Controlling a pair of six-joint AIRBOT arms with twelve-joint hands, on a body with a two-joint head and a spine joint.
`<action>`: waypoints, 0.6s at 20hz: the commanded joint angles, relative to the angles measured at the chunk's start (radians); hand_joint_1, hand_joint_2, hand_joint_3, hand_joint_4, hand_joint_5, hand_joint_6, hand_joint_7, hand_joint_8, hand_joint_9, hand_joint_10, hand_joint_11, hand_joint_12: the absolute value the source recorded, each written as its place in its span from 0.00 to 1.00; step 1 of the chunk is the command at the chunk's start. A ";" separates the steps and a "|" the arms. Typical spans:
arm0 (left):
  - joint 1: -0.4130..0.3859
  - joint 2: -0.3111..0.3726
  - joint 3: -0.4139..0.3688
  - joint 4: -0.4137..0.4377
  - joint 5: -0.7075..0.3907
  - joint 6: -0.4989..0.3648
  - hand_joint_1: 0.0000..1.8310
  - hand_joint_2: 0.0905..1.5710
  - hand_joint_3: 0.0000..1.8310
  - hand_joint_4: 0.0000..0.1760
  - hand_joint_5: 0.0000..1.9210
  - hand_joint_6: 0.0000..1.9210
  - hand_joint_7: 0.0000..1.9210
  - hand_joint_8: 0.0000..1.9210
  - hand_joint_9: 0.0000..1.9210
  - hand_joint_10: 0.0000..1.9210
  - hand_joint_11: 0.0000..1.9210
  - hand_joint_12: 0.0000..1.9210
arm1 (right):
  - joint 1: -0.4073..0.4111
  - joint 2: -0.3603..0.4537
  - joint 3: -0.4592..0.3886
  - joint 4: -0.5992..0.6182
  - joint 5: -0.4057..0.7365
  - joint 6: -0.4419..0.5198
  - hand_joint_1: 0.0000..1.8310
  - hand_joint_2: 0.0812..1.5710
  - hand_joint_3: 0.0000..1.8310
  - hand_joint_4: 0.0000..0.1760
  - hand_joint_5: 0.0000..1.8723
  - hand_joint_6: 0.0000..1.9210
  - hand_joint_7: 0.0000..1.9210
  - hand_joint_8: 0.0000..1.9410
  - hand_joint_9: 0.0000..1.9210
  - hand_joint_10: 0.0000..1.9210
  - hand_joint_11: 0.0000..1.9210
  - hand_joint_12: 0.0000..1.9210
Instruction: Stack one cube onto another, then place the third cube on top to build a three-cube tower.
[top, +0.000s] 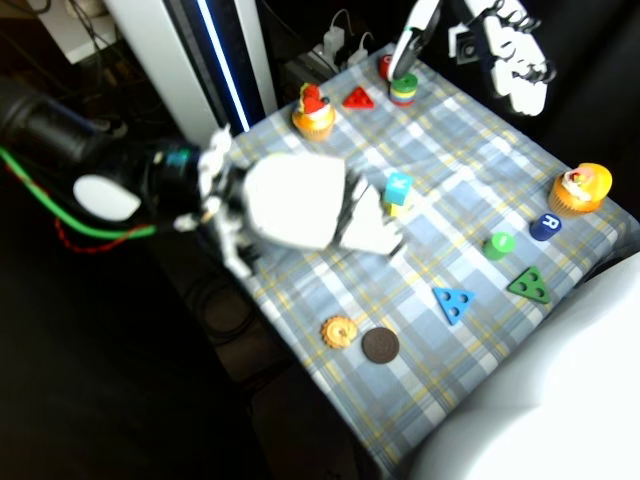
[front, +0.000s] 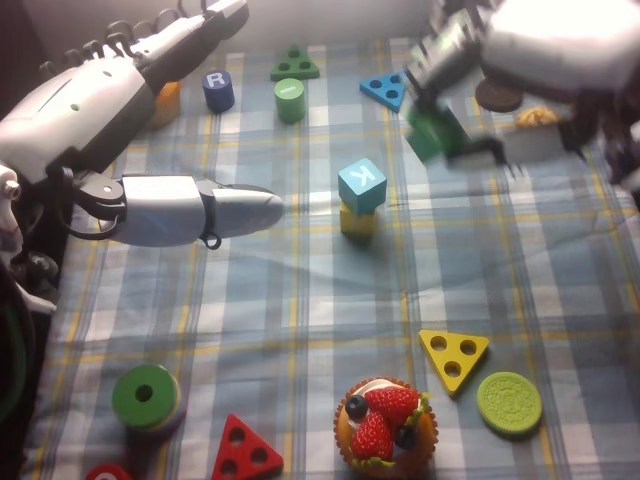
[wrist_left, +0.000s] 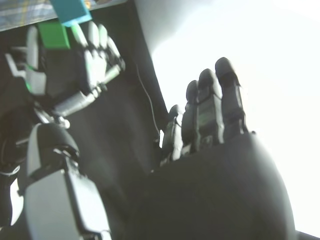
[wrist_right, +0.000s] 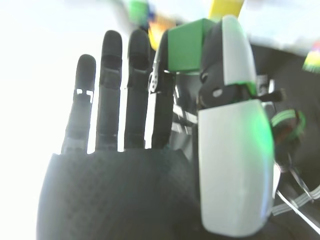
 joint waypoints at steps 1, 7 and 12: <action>-0.002 0.000 0.006 0.029 -0.100 -0.004 0.37 0.47 0.00 1.00 0.01 0.00 0.09 0.00 0.09 0.00 0.00 0.17 | 0.026 -0.019 0.008 -0.017 0.107 0.021 0.64 0.65 0.00 0.00 0.60 0.37 0.45 0.00 0.37 0.00 0.06 0.57; -0.014 -0.023 0.033 0.022 -0.070 -0.004 0.35 0.49 0.00 1.00 0.02 0.00 0.09 0.00 0.08 0.00 0.00 0.13 | 0.067 -0.106 0.084 -0.121 0.101 0.144 0.65 0.63 0.00 0.00 0.64 0.31 0.45 0.01 0.35 0.01 0.04 0.59; -0.015 -0.024 0.038 0.023 -0.065 -0.004 0.36 0.50 0.00 1.00 0.03 0.00 0.08 0.00 0.08 0.00 0.00 0.10 | 0.066 -0.121 0.093 -0.141 0.078 0.149 0.65 0.63 0.00 0.00 0.64 0.31 0.46 0.00 0.35 0.00 0.00 0.61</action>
